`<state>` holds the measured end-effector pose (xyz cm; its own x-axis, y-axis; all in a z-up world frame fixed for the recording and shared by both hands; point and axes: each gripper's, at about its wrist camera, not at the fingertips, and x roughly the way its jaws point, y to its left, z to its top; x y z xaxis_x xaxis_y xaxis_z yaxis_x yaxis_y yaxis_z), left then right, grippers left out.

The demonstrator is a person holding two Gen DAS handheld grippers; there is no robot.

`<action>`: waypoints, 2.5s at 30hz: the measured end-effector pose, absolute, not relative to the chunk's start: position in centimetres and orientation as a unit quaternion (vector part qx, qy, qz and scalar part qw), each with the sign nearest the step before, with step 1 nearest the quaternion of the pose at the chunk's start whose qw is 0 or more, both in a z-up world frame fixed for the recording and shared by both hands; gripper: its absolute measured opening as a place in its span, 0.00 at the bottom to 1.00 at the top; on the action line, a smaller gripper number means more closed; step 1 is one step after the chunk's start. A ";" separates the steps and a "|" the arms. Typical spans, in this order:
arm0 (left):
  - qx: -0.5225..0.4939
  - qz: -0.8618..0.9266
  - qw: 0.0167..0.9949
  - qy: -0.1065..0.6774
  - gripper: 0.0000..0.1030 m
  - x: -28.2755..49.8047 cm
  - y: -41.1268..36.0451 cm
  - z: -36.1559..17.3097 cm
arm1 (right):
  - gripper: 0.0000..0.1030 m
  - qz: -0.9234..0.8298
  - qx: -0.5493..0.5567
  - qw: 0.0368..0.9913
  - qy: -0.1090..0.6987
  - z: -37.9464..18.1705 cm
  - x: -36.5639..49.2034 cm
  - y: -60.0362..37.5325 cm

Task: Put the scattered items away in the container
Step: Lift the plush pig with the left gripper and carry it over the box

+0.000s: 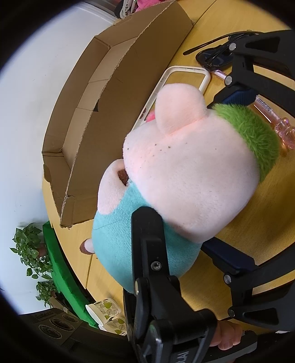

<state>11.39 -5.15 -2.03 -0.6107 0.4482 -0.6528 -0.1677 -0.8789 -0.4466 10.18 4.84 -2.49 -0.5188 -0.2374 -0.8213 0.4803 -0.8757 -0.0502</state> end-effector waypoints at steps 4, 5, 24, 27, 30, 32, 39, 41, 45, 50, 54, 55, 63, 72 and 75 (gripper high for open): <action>-0.406 0.880 0.177 -0.173 0.95 11.3 -5.1 -2.0 | 0.96 -0.860 0.445 0.209 0.138 -2.5 10.2 4.9; -0.406 0.879 0.178 -0.173 0.93 11.3 -5.1 -2.0 | 0.96 -0.860 0.445 0.209 0.138 -2.5 10.2 4.9; -0.366 0.903 0.189 -0.122 0.86 14.9 -2.3 6.1 | 0.84 -0.886 0.390 0.213 0.129 3.7 13.8 7.9; -0.351 0.909 0.195 -0.110 0.86 14.9 -1.6 8.8 | 0.84 -0.896 0.370 0.208 0.128 6.1 14.1 8.6; -0.330 0.918 0.200 -0.093 0.86 14.6 -0.9 11.9 | 0.84 -0.906 0.347 0.205 0.127 8.7 14.1 9.3; -0.321 0.921 0.203 -0.085 0.86 14.2 -0.5 13.5 | 0.84 -0.911 0.336 0.204 0.129 10.1 13.8 9.6; -0.295 0.933 0.196 -0.065 0.86 11.3 0.1 18.6 | 0.84 -0.917 0.310 0.214 0.133 14.9 10.4 10.3; -0.287 0.937 0.191 -0.058 0.86 10.2 0.2 20.0 | 0.84 -0.917 0.305 0.218 0.136 16.2 8.7 10.4; -0.278 0.941 0.185 -0.056 0.86 7.1 -0.5 22.8 | 0.84 -0.918 0.293 0.225 0.144 18.7 5.6 10.1; -0.271 0.945 0.174 -0.053 0.86 2.9 -1.8 24.9 | 0.84 -0.917 0.285 0.237 0.149 21.5 1.5 9.3; -0.273 0.945 0.170 -0.060 0.86 -1.2 -2.7 25.6 | 0.84 -0.914 0.285 0.242 0.155 22.8 -2.0 8.5; -0.277 0.944 0.169 -0.063 0.86 -2.4 -3.2 25.7 | 0.84 -0.914 0.287 0.243 0.156 22.9 -3.1 8.3; -0.303 0.935 0.167 -0.076 0.86 -10.5 -5.4 23.2 | 0.84 -0.905 0.313 0.244 0.154 21.4 -10.4 7.5; -0.374 0.909 0.157 -0.094 0.86 -19.4 -6.9 14.6 | 0.84 -0.884 0.360 0.256 0.153 13.5 -18.7 6.4; -0.404 0.897 0.148 -0.102 0.86 -21.9 -7.2 11.0 | 0.84 -0.875 0.378 0.262 0.148 9.9 -21.3 6.1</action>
<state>-21.88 -7.19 11.00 -0.6298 0.3483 -0.6943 -0.1843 -0.9353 -0.3020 -21.31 6.14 9.91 -0.5763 -0.3474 -0.7397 0.5706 -0.8190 -0.0600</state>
